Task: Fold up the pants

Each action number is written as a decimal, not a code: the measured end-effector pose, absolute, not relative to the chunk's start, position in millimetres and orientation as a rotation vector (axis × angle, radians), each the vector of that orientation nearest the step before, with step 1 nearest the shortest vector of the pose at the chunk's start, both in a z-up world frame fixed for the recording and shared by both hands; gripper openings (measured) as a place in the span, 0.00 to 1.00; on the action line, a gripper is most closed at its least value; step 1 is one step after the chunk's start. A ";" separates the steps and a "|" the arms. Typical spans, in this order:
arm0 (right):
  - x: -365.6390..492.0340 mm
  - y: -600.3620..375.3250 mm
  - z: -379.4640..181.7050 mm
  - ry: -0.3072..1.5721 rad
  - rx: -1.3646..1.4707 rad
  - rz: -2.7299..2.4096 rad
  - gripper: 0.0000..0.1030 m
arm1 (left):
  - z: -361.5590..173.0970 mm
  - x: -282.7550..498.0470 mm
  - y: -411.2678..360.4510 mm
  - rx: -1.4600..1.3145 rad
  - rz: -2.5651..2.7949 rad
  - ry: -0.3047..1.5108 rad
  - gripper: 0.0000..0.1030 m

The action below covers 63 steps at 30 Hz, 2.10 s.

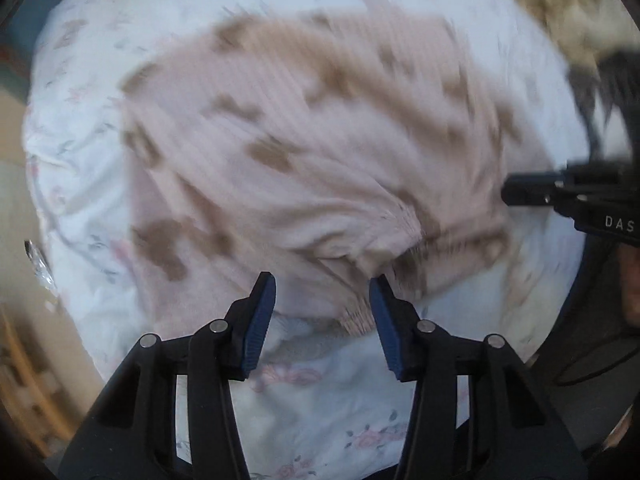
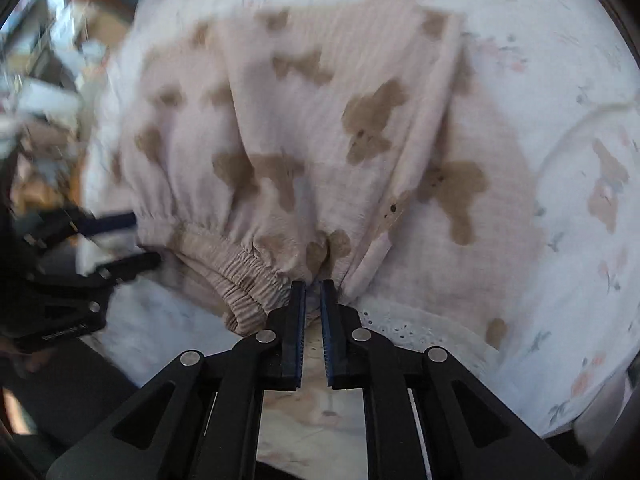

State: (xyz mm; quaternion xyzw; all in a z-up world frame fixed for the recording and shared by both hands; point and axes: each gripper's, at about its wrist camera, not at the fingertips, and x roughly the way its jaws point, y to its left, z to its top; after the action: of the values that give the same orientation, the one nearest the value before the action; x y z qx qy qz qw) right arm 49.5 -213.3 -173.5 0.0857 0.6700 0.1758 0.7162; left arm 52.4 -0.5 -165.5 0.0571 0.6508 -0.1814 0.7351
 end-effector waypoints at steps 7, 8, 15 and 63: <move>86.1 -265.8 -144.4 1.308 0.428 0.253 0.62 | -143.8 94.6 76.8 -0.203 -0.075 1.289 0.50; 90.8 -271.5 -146.3 1.299 0.442 0.237 0.62 | -148.9 97.9 82.2 -0.236 -0.052 1.300 0.50; 89.1 -264.7 -198.2 1.474 0.510 0.211 0.59 | -190.5 82.2 49.2 -0.360 -0.247 1.537 0.50; 58.9 -231.4 -175.2 1.529 0.231 0.354 0.23 | -144.4 67.8 53.9 -0.097 -0.191 1.440 0.57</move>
State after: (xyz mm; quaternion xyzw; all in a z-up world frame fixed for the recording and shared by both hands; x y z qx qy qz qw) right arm 58.9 -231.4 -175.2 0.1039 0.6869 0.1589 0.7016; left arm 67.8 53.9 -144.4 -0.0444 0.6582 -0.0872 0.7464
